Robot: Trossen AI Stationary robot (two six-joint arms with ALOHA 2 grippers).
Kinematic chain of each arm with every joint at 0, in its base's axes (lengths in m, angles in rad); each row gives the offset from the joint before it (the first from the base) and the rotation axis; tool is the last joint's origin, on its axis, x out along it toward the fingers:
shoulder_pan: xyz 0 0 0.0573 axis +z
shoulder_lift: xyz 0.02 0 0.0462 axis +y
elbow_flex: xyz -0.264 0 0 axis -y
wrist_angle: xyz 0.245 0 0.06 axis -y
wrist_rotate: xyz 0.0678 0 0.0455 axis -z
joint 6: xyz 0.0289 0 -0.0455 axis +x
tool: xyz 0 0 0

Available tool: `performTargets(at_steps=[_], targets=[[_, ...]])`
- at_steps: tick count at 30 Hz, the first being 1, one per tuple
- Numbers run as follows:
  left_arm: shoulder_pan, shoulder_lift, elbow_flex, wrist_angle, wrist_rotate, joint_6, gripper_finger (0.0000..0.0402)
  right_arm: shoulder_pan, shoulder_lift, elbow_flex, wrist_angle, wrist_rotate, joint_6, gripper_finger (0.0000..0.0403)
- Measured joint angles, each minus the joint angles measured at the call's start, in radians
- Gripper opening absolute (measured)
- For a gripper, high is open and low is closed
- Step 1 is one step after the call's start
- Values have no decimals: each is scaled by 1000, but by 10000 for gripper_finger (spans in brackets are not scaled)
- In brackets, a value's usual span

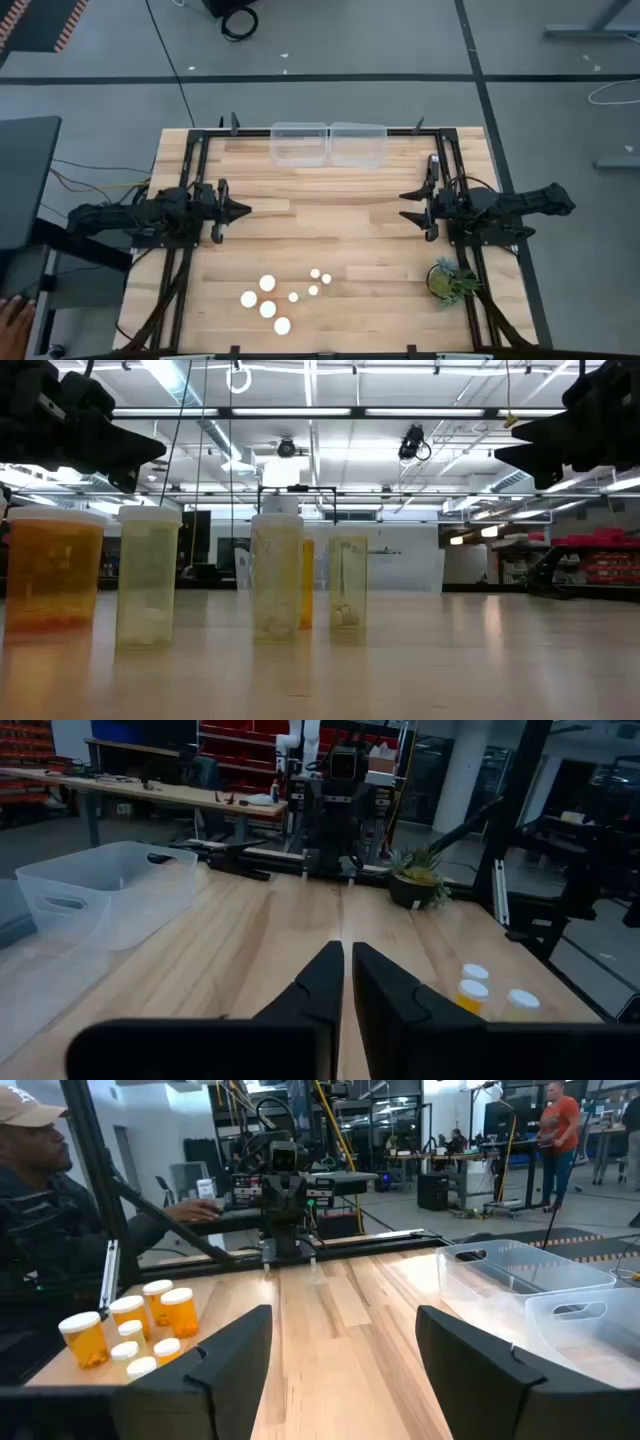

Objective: Pick and place medicine bottles into bin by pill shape (circle, oval)

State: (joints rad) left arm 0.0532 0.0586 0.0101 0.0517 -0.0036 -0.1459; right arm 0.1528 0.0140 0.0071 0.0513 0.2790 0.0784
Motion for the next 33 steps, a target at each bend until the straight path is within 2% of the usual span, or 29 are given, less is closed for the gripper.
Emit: performTargets(at_steps=[33], targets=[[0, 0, 0, 0, 0, 0, 31, 0, 0, 0, 0, 0, 0, 255]])
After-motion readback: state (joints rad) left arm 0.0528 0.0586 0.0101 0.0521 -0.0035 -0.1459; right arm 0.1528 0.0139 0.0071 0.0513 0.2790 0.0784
